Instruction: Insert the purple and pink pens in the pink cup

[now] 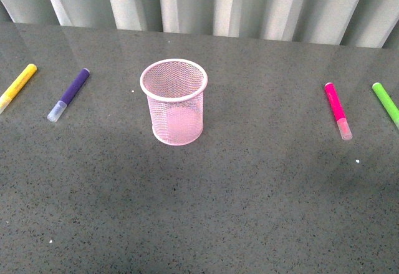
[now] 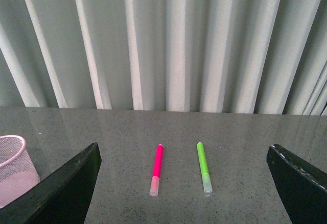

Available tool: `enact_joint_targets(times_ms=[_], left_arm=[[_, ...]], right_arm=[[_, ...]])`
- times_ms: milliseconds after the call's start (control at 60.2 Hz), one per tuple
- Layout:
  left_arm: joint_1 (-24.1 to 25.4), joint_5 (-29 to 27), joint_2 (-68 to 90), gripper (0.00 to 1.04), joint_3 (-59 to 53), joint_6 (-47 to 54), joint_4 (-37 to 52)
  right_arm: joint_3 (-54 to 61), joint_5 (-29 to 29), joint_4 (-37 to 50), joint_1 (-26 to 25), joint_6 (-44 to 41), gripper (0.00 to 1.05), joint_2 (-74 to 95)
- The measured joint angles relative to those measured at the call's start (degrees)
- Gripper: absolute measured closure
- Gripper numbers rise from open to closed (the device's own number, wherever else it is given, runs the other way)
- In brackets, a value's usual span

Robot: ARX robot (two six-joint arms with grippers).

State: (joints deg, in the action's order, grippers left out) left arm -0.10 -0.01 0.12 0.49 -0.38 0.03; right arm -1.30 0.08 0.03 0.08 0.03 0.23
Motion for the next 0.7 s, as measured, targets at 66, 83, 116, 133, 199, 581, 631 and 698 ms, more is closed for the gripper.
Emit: enact_joint_targets(times_ms=[66,83,116,133,199,581,631,698], left_arm=[[0.0,0.0,0.0,0.07,0.0,0.0,0.0],[0.0,0.0,0.0,0.07,0.0,0.0,0.0],[0.0,0.0,0.0,0.07,0.0,0.0,0.0],[0.0,0.0,0.0,0.07,0.0,0.0,0.0],[0.0,0.0,0.0,0.07,0.0,0.0,0.0],[0.0,0.0,0.0,0.07,0.0,0.0,0.0],[0.0,0.0,0.0,0.07,0.0,0.0,0.0],[0.0,0.0,0.0,0.07,0.0,0.0,0.0]], right_arm=[[0.0,0.0,0.0,0.0,0.0,0.07,0.0],[0.0,0.0,0.0,0.0,0.0,0.07,0.0],[0.0,0.0,0.0,0.0,0.0,0.07,0.0],[0.0,0.0,0.0,0.0,0.0,0.07,0.0],[0.0,0.0,0.0,0.0,0.0,0.07,0.0],[0.0,0.0,0.0,0.0,0.0,0.07,0.0],[0.0,0.0,0.0,0.0,0.0,0.07,0.0],[0.0,0.0,0.0,0.0,0.0,0.07,0.0]])
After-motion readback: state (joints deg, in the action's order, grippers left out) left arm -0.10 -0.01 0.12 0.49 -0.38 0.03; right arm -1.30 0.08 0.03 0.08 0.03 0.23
